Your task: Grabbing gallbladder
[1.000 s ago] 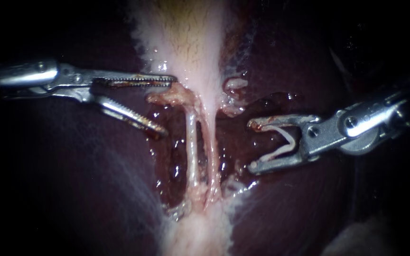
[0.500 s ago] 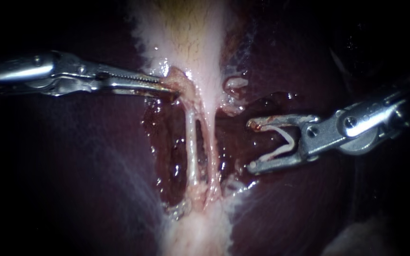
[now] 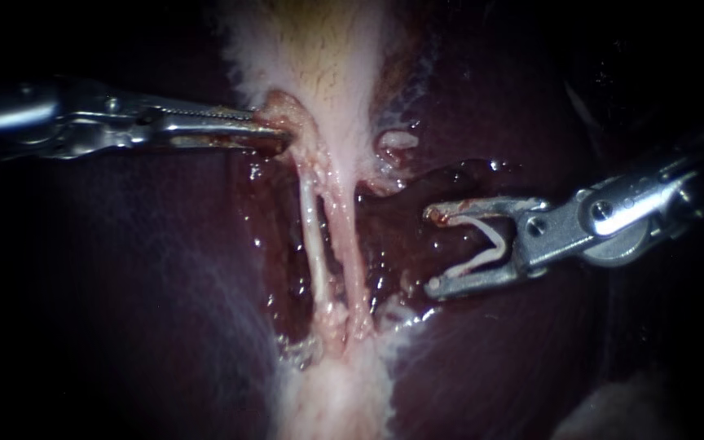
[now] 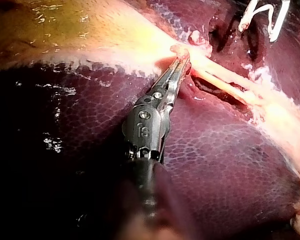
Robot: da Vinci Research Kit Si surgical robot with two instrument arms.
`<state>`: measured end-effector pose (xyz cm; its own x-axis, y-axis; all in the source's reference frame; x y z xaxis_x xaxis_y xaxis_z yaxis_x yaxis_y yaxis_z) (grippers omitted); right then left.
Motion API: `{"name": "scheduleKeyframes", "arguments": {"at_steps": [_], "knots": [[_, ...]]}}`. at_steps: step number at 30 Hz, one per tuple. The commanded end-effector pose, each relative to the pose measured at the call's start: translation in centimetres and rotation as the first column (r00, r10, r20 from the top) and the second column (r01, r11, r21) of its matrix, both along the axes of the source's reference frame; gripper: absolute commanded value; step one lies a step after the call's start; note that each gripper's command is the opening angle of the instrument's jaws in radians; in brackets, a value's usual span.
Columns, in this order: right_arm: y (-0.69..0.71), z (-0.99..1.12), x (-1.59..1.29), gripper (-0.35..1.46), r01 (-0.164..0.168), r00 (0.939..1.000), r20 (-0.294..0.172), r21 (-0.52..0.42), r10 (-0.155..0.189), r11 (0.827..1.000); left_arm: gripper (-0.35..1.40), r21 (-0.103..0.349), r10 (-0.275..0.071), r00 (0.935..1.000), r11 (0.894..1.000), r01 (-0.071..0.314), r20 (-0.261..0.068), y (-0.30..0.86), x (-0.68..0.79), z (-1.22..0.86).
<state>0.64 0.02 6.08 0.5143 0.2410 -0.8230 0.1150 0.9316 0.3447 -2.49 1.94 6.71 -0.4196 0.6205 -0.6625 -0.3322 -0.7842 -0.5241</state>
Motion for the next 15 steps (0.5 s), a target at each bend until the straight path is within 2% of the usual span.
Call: {"name": "scheduleKeyframes", "arguments": {"at_steps": [1,8,15], "knots": [[0.0,0.0,0.0,0.5,0.0,1.0,0.0,0.0,0.0,1.0,-0.35,0.002,0.001,1.0,1.0,-0.001,0.004,0.01,0.02,-0.09],[0.01,0.01,0.0,0.5,0.0,1.0,0.0,0.0,0.0,1.0,-0.35,0.01,-0.014,0.9999,1.0,0.013,0.011,-0.01,0.07,-0.49],[0.01,0.01,0.0,0.5,0.0,1.0,0.0,0.0,0.0,1.0,-0.35,0.01,-0.017,0.9998,1.0,0.017,0.008,-0.03,0.06,-0.52]]}}
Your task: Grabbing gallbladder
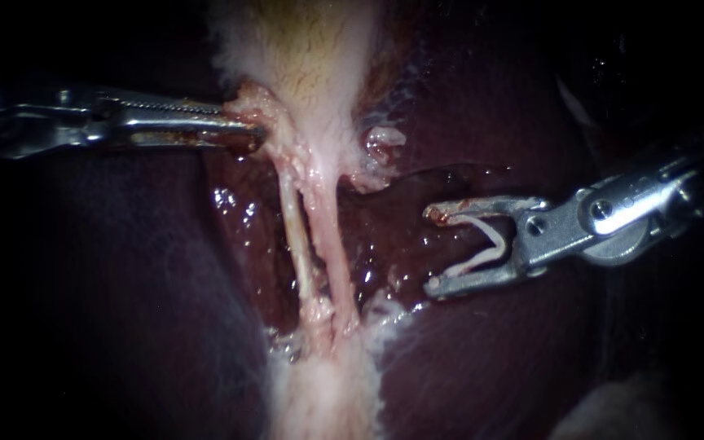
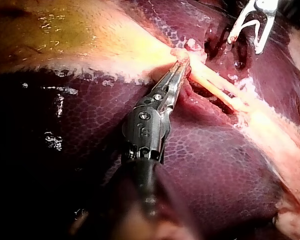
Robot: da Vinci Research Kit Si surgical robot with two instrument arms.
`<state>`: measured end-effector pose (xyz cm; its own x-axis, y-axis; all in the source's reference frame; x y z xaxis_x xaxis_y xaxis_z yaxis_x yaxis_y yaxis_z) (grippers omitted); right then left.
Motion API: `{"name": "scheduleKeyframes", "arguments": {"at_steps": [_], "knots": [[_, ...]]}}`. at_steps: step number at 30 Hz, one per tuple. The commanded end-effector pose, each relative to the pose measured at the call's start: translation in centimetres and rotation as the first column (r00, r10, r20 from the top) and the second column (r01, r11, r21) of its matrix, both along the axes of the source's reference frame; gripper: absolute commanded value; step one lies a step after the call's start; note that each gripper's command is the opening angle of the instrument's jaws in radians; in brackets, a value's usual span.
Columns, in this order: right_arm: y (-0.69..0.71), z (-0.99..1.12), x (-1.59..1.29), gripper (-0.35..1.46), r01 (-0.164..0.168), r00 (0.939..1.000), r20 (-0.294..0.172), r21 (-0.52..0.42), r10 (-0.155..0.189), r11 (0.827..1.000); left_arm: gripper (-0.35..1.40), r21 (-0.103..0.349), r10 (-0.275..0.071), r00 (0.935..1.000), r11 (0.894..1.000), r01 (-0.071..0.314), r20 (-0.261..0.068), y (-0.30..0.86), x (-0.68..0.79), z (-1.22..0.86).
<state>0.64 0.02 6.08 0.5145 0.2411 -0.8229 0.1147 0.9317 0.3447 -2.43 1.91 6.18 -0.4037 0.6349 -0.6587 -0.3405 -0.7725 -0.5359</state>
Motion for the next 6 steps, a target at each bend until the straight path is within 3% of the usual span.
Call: {"name": "scheduleKeyframes", "arguments": {"at_steps": [1,6], "knots": [[0.0,0.0,0.0,0.5,0.0,1.0,0.0,0.0,0.0,1.0,-0.35,-0.001,-0.001,1.0,1.0,0.001,-0.001,0.01,0.0,0.02],[0.0,0.0,0.0,0.5,0.0,1.0,0.0,0.0,0.0,1.0,-0.35,-0.002,-0.001,1.0,1.0,0.001,-0.001,0.0,0.01,0.05]]}}
